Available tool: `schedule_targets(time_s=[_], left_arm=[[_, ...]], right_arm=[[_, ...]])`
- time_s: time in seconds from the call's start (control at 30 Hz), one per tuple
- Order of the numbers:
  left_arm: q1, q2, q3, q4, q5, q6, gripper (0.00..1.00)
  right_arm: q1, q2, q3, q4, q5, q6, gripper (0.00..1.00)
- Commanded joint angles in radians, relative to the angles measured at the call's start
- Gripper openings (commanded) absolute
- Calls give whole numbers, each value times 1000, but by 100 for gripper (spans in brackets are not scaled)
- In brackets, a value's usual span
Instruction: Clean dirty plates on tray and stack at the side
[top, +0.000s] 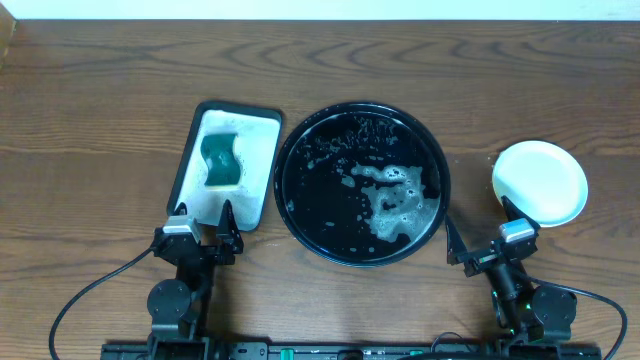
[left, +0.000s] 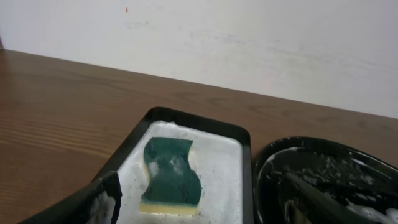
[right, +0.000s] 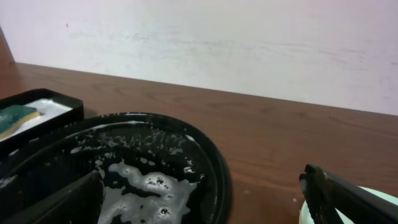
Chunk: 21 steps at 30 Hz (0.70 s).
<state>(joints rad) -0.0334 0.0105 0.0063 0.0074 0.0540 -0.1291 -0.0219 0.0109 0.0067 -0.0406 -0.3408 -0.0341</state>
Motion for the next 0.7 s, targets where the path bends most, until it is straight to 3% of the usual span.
schedule_targets(time_s=[0.0, 0.1, 0.67], left_arm=[[7, -9, -2, -13, 6, 13, 82], [7, -9, -2, -71, 6, 13, 82], [7, -6, -2, -74, 6, 13, 82]], right_arm=[[17, -4, -1, -5, -4, -8, 99], [17, -4, -1, -5, -3, -8, 99], [17, -4, -1, -5, -4, -8, 99]])
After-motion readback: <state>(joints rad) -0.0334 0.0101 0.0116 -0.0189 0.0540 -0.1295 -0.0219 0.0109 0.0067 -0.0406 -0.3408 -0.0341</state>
